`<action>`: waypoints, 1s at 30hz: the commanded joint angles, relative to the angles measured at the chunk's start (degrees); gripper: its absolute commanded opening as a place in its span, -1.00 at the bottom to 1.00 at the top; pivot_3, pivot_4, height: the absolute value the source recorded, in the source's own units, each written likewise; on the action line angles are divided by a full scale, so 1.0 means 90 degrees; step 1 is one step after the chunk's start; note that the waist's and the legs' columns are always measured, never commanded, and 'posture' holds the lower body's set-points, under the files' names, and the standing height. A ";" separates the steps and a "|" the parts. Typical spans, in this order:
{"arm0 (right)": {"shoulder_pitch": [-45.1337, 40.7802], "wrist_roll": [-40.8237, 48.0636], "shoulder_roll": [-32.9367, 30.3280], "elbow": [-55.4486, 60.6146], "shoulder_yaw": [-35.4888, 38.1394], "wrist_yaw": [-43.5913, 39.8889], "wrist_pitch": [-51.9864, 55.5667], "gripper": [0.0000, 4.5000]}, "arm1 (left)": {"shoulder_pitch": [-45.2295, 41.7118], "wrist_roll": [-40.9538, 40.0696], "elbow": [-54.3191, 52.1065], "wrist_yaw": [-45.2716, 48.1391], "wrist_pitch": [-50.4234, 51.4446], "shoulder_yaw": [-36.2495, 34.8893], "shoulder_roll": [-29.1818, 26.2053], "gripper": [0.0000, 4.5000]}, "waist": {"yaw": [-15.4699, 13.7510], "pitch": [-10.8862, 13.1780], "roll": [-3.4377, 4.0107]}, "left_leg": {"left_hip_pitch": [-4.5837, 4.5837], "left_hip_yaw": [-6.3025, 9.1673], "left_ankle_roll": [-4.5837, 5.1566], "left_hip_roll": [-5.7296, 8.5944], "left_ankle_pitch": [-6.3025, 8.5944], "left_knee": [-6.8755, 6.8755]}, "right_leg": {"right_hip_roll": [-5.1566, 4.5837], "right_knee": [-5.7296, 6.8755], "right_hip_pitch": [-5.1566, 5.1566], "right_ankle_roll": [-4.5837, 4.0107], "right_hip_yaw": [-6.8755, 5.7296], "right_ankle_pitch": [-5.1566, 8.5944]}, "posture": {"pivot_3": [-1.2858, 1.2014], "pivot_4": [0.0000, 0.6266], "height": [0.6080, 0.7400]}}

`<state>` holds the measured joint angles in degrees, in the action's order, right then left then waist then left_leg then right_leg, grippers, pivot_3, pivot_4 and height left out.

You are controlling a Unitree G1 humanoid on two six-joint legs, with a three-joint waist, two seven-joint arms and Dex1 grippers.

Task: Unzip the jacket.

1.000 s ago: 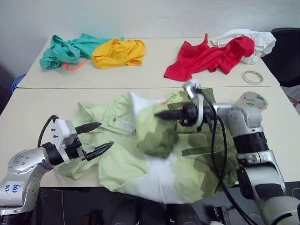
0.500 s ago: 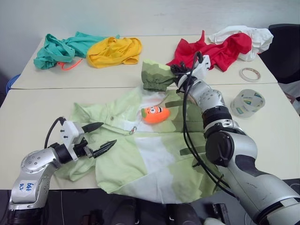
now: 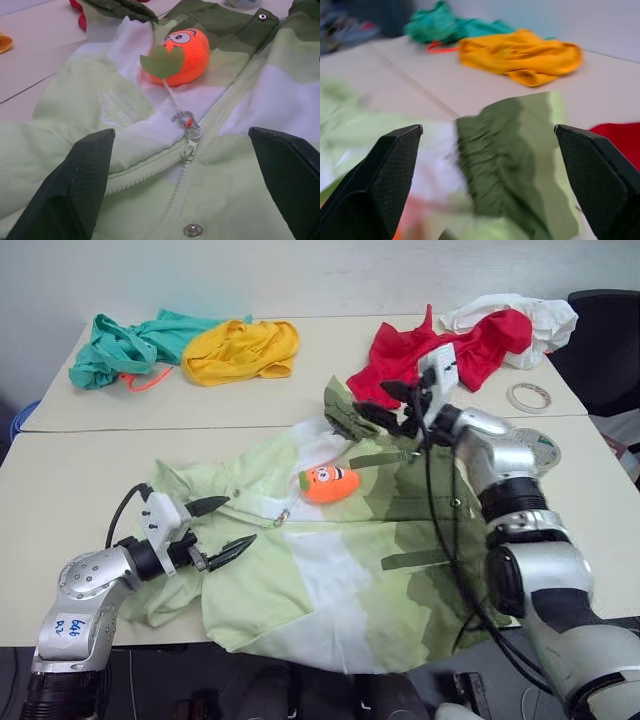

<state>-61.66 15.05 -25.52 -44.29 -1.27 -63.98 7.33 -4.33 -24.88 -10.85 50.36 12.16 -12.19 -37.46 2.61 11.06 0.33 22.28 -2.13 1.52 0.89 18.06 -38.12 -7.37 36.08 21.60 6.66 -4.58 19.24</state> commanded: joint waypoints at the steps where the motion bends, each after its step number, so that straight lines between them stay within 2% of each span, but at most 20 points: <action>1: 0.0198 -0.0260 -0.0114 0.0685 -0.0636 -0.1270 -0.0321 0.98 | -0.0293 0.0143 0.0141 0.0426 -0.0251 0.0198 -0.0281 1.00 | 0.0028 0.0000 0.0000 | -0.0005 -0.0003 -0.0001 -0.0001 0.0000 0.0001 | 0.0001 0.0001 -0.0001 0.0000 -0.0001 0.0000 | 0.03 -0.52 1.00; 7: 0.0126 -0.0863 0.0626 0.0130 -0.1237 -0.1187 -0.0491 0.98 | -0.1132 0.0892 0.1482 0.0322 -0.1294 0.0610 -0.0023 1.00 | 0.0058 0.0000 0.0000 | -0.0016 -0.0008 -0.0018 -0.0009 -0.0009 0.0004 | 0.0009 0.0009 0.0000 0.0000 -0.0048 0.0000 | 0.03 -0.52 1.00; 11: -0.0063 -0.1214 0.1073 -0.0598 -0.1338 -0.0779 -0.0908 0.98 | -0.1388 0.1215 0.2213 0.0669 -0.1633 0.0885 -0.0184 1.00 | 0.0052 0.0000 0.0000 | -0.0010 0.0002 -0.0017 -0.0002 -0.0009 0.0004 | 0.0004 0.0010 0.0001 0.0000 -0.0073 0.0000 | 0.03 -0.52 1.00; 14: -0.0145 -0.1160 0.1187 -0.0770 -0.1222 -0.0922 -0.0773 0.71 | -0.1468 0.1217 0.2524 0.0847 -0.1593 0.0901 -0.0308 1.00 | 0.0050 0.0000 0.0000 | -0.0008 0.0007 -0.0015 0.0006 -0.0010 0.0001 | 0.0006 0.0012 0.0000 0.0000 -0.0083 0.0000 | 0.03 -0.52 1.00; 18: -0.0116 -0.1150 0.1065 -0.0737 -0.1111 -0.1035 -0.0771 0.07 | -0.1503 0.1313 0.2820 0.0842 -0.1484 0.0945 -0.0375 1.00 | 0.0051 0.0000 0.0000 | -0.0009 0.0012 -0.0014 0.0005 -0.0010 -0.0004 | -0.0007 0.0017 -0.0004 0.0000 -0.0085 0.0000 | 0.03 -0.52 1.00; 25: 0.0474 -0.1109 0.0051 0.0020 -0.0883 -0.1298 -0.0897 -0.99 | -0.1401 0.1409 0.3376 0.0522 -0.1297 0.0968 -0.0138 1.00 | -0.0010 -0.0001 -0.0001 | -0.0014 0.0014 -0.0010 0.0015 -0.0012 -0.0011 | -0.0018 0.0038 -0.0009 0.0000 -0.0124 0.0000 | 0.03 -0.52 1.00; 30: 0.0694 -0.1008 -0.0630 0.0341 -0.0540 -0.1200 -0.1007 -0.99 | -0.1265 0.1520 0.3366 0.0358 -0.1172 0.1107 -0.0088 1.00 | -0.0085 -0.0001 -0.0001 | -0.0021 0.0012 -0.0011 0.0013 -0.0016 -0.0016 | -0.0021 0.0046 -0.0012 0.0000 -0.0135 0.0000 | 0.03 -0.52 1.00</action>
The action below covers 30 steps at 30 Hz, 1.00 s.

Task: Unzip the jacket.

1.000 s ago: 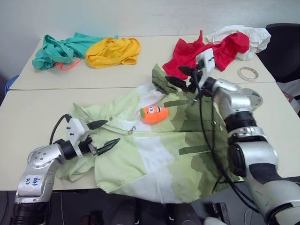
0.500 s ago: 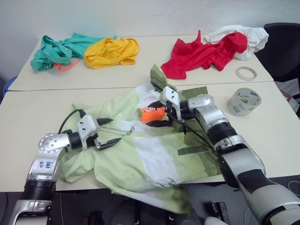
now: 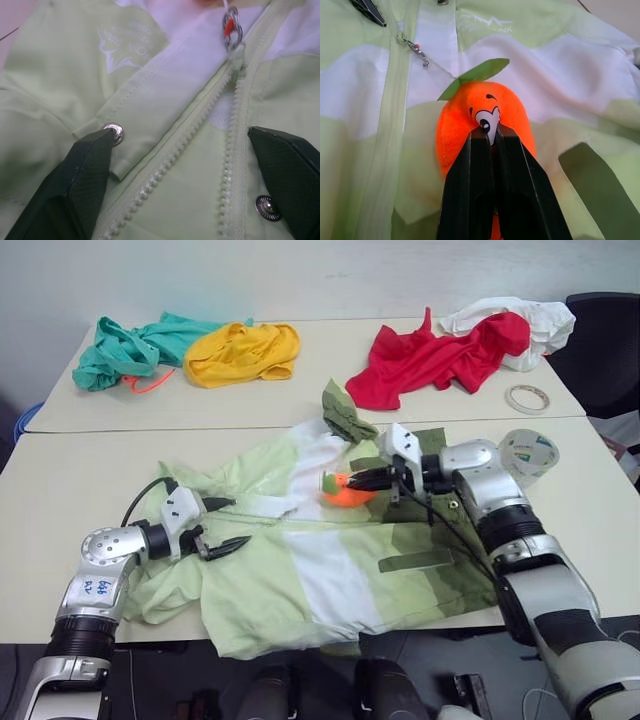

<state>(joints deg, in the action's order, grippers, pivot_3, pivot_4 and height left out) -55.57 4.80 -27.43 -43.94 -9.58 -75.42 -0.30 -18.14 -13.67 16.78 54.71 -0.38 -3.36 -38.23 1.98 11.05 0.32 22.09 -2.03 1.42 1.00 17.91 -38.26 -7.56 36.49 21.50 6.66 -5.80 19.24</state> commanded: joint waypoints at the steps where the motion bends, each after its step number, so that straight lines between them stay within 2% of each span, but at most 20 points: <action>1: 0.0056 0.0137 -0.0524 0.0356 0.0434 0.0078 -0.0180 -0.99 | 0.0294 0.0278 0.0276 -0.0143 0.0216 0.0135 0.0004 1.00 | -0.0028 0.0000 0.0000 | 0.0000 -0.0001 0.0000 0.0000 0.0000 0.0000 | 0.0000 0.0000 0.0000 0.0000 0.0000 0.0000 | 0.03 -0.52 1.00; 8: 0.0811 0.0034 -0.2307 0.0719 0.0918 -0.0018 -0.0123 -0.99 | 0.0449 0.0287 0.0172 -0.0147 0.0267 0.0250 0.0076 1.00 | -0.0073 -0.0002 0.0003 | 0.0000 -0.0002 0.0002 0.0005 0.0000 0.0002 | -0.0005 -0.0008 -0.0005 0.0000 -0.0003 0.0000 | 0.03 -0.52 1.00; 11: 0.1216 -0.0215 -0.3058 0.0361 0.1071 0.0315 -0.0393 -0.99 | 0.0515 0.0313 0.0192 -0.0151 0.0228 0.0284 0.0100 1.00 | -0.0071 -0.0007 0.0012 | -0.0003 -0.0007 0.0002 0.0003 0.0000 0.0005 | -0.0005 -0.0012 -0.0008 0.0000 -0.0003 0.0000 | 0.03 -0.52 1.00; 15: 0.1760 -0.0576 -0.3881 -0.0714 0.1319 0.1299 -0.1015 -0.99 | 0.0621 0.0366 0.0296 -0.0234 0.0113 0.0268 0.0116 1.00 | -0.0067 -0.0019 0.0032 | -0.0016 -0.0019 0.0002 0.0003 0.0000 0.0011 | -0.0007 -0.0013 -0.0016 0.0000 -0.0004 0.0000 | 0.03 -0.52 1.00; 17: 0.1936 -0.0625 -0.4105 -0.1141 0.1454 0.1753 -0.1233 -0.99 | 0.0690 0.0415 0.0330 -0.0264 0.0048 0.0284 0.0088 1.00 | -0.0059 -0.0020 0.0035 | -0.0035 -0.0024 0.0002 0.0002 0.0000 0.0019 | -0.0008 -0.0021 -0.0032 0.0000 -0.0003 0.0000 | 0.03 -0.52 1.00; 19: 0.1954 -0.0610 -0.4180 -0.1427 0.1585 0.2211 -0.1358 -0.99 | 0.0737 0.0449 0.0361 -0.0296 -0.0009 0.0285 0.0056 1.00 | -0.0038 -0.0023 0.0046 | -0.0097 -0.0028 0.0000 -0.0004 0.0002 0.0041 | -0.0009 -0.0066 -0.0095 0.0000 -0.0003 0.0000 | 0.03 -0.52 1.00; 20: 0.1939 -0.0564 -0.4182 -0.1491 0.1641 0.2301 -0.1304 -0.99 | 0.0750 0.0450 0.0379 -0.0300 -0.0037 0.0281 0.0044 1.00 | -0.0025 -0.0025 0.0049 | -0.0125 -0.0029 -0.0004 -0.0013 0.0011 0.0046 | -0.0010 -0.0092 -0.0123 0.0000 -0.0002 0.0001 | 0.03 -0.52 1.00; 24: 0.1974 -0.0466 -0.4169 -0.1531 0.1785 0.2367 -0.1209 -0.99 | 0.0645 0.0491 0.0583 -0.0329 -0.0243 0.0255 0.0018 1.00 | -0.0032 -0.0038 0.0076 | -0.0128 -0.0030 -0.0012 -0.0022 0.0017 0.0046 | -0.0008 -0.0093 -0.0122 0.0000 0.0002 0.0001 | 0.03 -0.52 1.00; 27: 0.2028 -0.0314 -0.4088 -0.1401 0.1934 0.2287 -0.0986 -0.99 | 0.0556 0.0350 0.0631 -0.0136 -0.0562 0.0226 0.0053 1.00 | -0.0043 -0.0040 0.0082 | -0.0127 -0.0030 -0.0013 -0.0023 0.0017 0.0046 | -0.0006 -0.0094 -0.0121 0.0000 0.0001 0.0001 | 0.03 -0.52 1.00; 30: 0.2405 0.0307 -0.3894 -0.0729 0.2132 0.1393 -0.0374 -0.99 | 0.0523 0.0056 0.0436 0.0128 -0.0606 0.0150 0.0103 1.00 | -0.0049 -0.0040 0.0082 | -0.0121 -0.0028 -0.0013 -0.0023 0.0017 0.0044 | -0.0006 -0.0096 -0.0121 0.0000 -0.0001 0.0001 | 0.03 -0.52 1.00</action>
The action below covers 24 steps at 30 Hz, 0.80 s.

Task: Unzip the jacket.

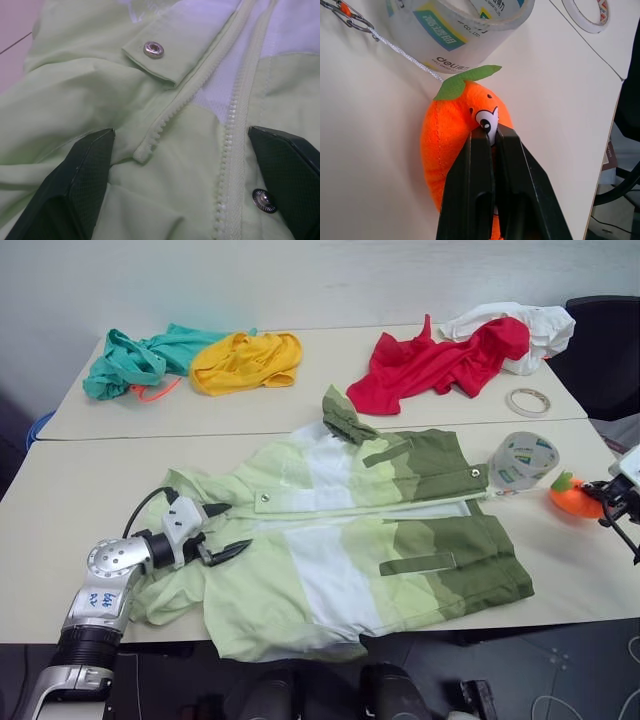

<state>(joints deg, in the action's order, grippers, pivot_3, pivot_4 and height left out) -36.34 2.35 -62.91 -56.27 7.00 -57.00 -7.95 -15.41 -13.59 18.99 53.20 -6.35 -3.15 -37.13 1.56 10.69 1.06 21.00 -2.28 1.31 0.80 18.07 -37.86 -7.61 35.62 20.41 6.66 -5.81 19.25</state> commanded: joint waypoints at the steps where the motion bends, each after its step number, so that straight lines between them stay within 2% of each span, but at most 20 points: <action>1: 0.0499 0.0734 0.0096 0.0951 0.0369 -0.0782 0.0611 -0.99 | 0.0229 -0.0074 0.0057 0.0375 0.0161 0.0078 -0.0031 1.00 | -0.0003 0.0000 0.0000 | 0.0002 0.0001 0.0000 -0.0002 0.0000 0.0000 | 0.0003 0.0000 0.0000 0.0000 -0.0001 0.0000 | 0.03 -0.52 1.00; 2: 0.0741 0.0863 0.0136 0.1244 0.0479 -0.0796 0.0670 -0.78 | 0.0252 -0.0210 -0.0120 0.0406 0.0339 0.0001 -0.0053 1.00 | -0.0004 0.0000 -0.0001 | 0.0006 0.0005 0.0000 -0.0005 0.0001 0.0000 | 0.0006 0.0003 0.0000 0.0000 -0.0004 0.0000 | 0.03 -0.52 1.00; 3: 0.1053 0.1051 0.0170 0.1598 0.0682 -0.0830 0.0594 -0.69 | 0.0311 -0.0398 -0.0401 0.0448 0.0516 -0.0122 -0.0113 1.00 | -0.0009 0.0001 -0.0002 | 0.0010 0.0006 0.0001 -0.0006 0.0002 0.0000 | 0.0006 0.0010 0.0000 0.0000 -0.0006 0.0000 | 0.03 -0.52 1.00; 5: 0.1526 0.1480 0.0259 0.2221 0.1142 -0.0934 0.0408 -0.38 | 0.0453 -0.0608 -0.0884 0.0494 0.0772 -0.0300 -0.0262 1.00 | -0.0013 0.0008 -0.0012 | 0.0020 0.0008 0.0004 -0.0006 0.0004 0.0000 | 0.0005 0.0009 0.0006 0.0000 -0.0007 0.0000 | 0.03 -0.52 1.00; 9: 0.1899 0.2271 0.0465 0.3415 0.1710 -0.1340 0.0129 0.25 | 0.0931 -0.1031 -0.1906 0.0900 0.1062 -0.0688 -0.0743 1.00 | 0.0013 0.0030 -0.0035 | 0.0023 0.0008 0.0007 -0.0005 0.0006 -0.0006 | 0.0004 0.0008 0.0009 0.0001 -0.0004 -0.0001 | 0.03 -0.52 1.00; 14: 0.1774 0.2468 0.0573 0.4921 0.1296 -0.1681 0.0080 0.97 | 0.1532 -0.1336 -0.2758 0.1303 0.1105 -0.1277 -0.1330 1.00 | -0.0009 0.0035 -0.0042 | 0.0021 0.0013 -0.0002 -0.0014 0.0011 -0.0009 | 0.0006 -0.0006 0.0010 0.0000 0.0002 0.0000 | 0.03 -0.52 1.00; 16: 0.1767 0.2892 0.0856 0.5718 0.1003 -0.1652 0.0677 0.99 | 0.1729 -0.1588 -0.3023 0.1061 0.1389 -0.1673 -0.1317 1.00 | -0.0013 0.0036 -0.0045 | 0.0022 0.0015 -0.0002 -0.0014 0.0013 -0.0009 | 0.0005 -0.0010 0.0010 -0.0001 0.0006 0.0000 | 0.03 -0.52 1.00; 18: 0.1942 0.3192 0.1107 0.6224 0.0682 -0.2067 0.0814 0.99 | 0.2054 -0.1558 -0.3194 0.0897 0.1464 -0.1976 -0.1310 1.00 | -0.0015 0.0040 -0.0055 | 0.0027 0.0029 -0.0004 -0.0019 0.0015 -0.0009 | 0.0004 -0.0010 0.0006 -0.0001 0.0026 0.0000 | 0.03 -0.52 1.00; 21: 0.2165 0.3199 0.1451 0.6466 0.0321 -0.2405 0.0657 0.99 | 0.2707 -0.1377 -0.3334 0.0866 0.1263 -0.2348 -0.1264 1.00 | -0.0055 0.0042 -0.0057 | 0.0032 0.0030 -0.0001 -0.0018 0.0019 -0.0008 | 0.0005 -0.0009 0.0006 -0.0002 0.0031 0.0000 | 0.03 -0.52 1.00; 24: 0.2535 0.3143 0.1785 0.6510 0.0085 -0.3134 -0.0293 0.99 | 0.3436 -0.1510 -0.3594 0.0976 0.1301 -0.2713 -0.1185 1.00 | -0.0101 0.0047 -0.0067 | 0.0036 0.0024 0.0011 -0.0017 0.0028 -0.0009 | 0.0005 -0.0017 0.0004 -0.0001 0.0034 0.0000 | 0.03 -0.52 1.00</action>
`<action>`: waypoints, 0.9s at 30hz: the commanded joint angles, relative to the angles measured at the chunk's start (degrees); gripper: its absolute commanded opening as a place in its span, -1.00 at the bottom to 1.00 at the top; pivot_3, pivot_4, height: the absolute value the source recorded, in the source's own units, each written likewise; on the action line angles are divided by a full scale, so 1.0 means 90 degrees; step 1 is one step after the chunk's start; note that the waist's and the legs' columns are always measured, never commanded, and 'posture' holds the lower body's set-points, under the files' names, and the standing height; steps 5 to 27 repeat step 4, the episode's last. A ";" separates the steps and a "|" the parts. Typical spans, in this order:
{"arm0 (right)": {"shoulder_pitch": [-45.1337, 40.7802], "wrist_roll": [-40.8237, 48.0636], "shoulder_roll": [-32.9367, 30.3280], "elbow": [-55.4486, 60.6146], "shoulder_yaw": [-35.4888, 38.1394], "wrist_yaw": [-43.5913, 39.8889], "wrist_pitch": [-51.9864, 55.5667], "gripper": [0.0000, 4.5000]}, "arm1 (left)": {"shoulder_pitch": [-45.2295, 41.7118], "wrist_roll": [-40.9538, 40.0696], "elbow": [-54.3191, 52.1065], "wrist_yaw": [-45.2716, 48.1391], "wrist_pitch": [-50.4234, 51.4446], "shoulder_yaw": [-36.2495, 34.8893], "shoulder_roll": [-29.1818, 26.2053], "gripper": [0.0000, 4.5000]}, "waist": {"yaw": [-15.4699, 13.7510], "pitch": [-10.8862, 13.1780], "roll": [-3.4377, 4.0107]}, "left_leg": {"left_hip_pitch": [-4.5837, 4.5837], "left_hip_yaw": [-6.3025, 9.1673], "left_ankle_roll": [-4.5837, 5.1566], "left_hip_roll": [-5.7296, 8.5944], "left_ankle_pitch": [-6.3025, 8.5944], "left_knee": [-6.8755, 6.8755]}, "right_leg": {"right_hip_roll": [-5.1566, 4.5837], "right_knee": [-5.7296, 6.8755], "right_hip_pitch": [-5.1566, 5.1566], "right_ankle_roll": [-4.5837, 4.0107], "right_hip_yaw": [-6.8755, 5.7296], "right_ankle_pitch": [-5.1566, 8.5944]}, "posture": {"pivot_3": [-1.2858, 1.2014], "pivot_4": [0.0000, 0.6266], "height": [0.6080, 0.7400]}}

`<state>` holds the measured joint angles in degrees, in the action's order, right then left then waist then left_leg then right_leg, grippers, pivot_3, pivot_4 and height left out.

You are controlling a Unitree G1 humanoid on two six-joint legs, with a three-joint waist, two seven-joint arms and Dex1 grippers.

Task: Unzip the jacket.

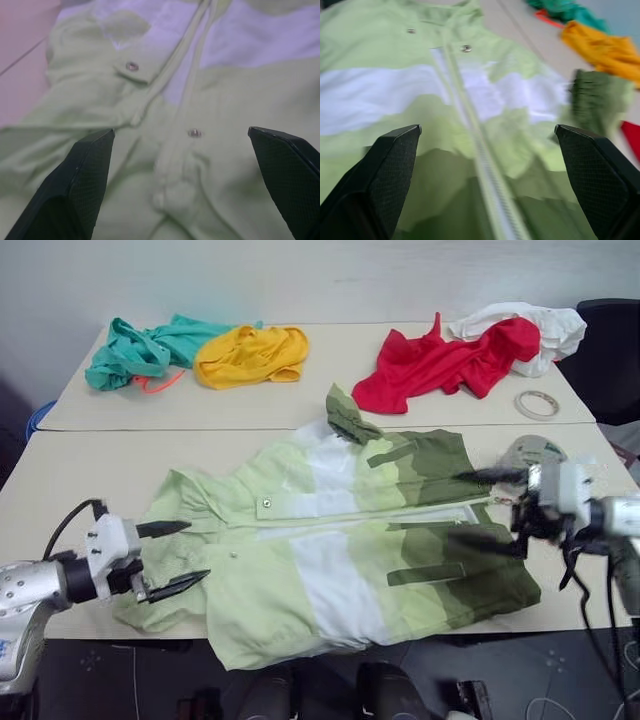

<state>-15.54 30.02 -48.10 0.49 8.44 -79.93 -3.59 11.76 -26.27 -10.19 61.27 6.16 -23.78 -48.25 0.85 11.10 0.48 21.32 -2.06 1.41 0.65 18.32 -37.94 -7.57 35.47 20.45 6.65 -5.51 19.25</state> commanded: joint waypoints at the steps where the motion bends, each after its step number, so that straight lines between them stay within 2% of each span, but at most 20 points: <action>1: 0.0332 0.0025 0.0188 0.0117 -0.0091 -0.0690 -0.0925 0.99 | 0.0609 0.0010 -0.0410 0.0078 -0.0211 -0.0475 0.0065 1.00 | -0.0045 0.0004 -0.0006 | 0.0000 0.0000 0.0002 0.0000 0.0003 0.0000 | 0.0000 -0.0002 -0.0002 0.0000 0.0000 0.0000 | 0.03 -0.52 1.00; 4: 0.0492 -0.0062 0.0288 -0.0290 -0.0028 -0.0674 -0.1124 0.99 | 0.0820 0.0140 -0.0655 -0.0182 -0.0369 -0.0558 0.0221 1.00 | -0.0096 0.0006 -0.0009 | -0.0001 -0.0001 0.0003 0.0000 0.0005 -0.0007 | -0.0002 -0.0027 -0.0005 0.0000 0.0001 0.0000 | 0.03 -0.52 1.00; 27: 0.0492 -0.0062 0.0288 -0.0290 -0.0028 -0.0674 -0.1124 0.99 | 0.0820 0.0140 -0.0655 -0.0182 -0.0369 -0.0558 0.0221 1.00 | -0.0096 0.0006 -0.0009 | -0.0001 -0.0001 0.0003 0.0000 0.0005 -0.0007 | -0.0002 -0.0027 -0.0005 0.0000 0.0001 0.0000 | 0.03 -0.52 1.00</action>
